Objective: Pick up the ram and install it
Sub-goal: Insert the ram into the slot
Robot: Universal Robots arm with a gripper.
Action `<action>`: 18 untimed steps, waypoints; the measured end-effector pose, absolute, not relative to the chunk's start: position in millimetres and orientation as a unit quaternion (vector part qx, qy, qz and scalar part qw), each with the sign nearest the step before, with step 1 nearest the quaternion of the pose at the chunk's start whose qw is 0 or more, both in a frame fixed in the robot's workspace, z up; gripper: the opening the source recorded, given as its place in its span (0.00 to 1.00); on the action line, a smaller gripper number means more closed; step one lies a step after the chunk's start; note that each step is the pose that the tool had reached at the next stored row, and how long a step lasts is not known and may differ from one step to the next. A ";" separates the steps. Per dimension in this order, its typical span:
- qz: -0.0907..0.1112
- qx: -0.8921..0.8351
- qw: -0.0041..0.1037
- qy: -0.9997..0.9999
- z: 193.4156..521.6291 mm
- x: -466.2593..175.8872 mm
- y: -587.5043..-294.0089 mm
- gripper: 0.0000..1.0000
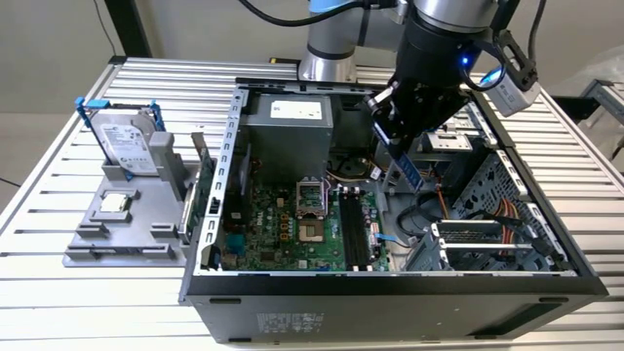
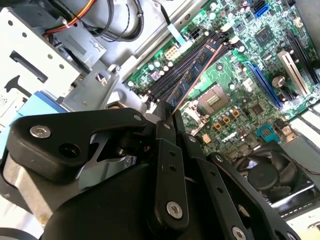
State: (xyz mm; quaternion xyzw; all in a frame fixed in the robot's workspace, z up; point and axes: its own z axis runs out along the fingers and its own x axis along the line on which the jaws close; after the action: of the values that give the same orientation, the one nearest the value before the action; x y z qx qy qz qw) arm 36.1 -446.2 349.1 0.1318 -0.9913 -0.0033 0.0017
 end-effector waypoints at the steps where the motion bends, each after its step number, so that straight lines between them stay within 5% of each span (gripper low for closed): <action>1: -0.003 0.132 0.002 -0.991 348.8 36.1 -446.2 0.00; 18: 0.004 0.132 0.003 -0.991 342.3 36.1 -446.2 0.00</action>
State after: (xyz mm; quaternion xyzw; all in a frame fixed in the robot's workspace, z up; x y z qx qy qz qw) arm 36.1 -446.2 342.3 0.1318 -0.9913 0.0043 0.0027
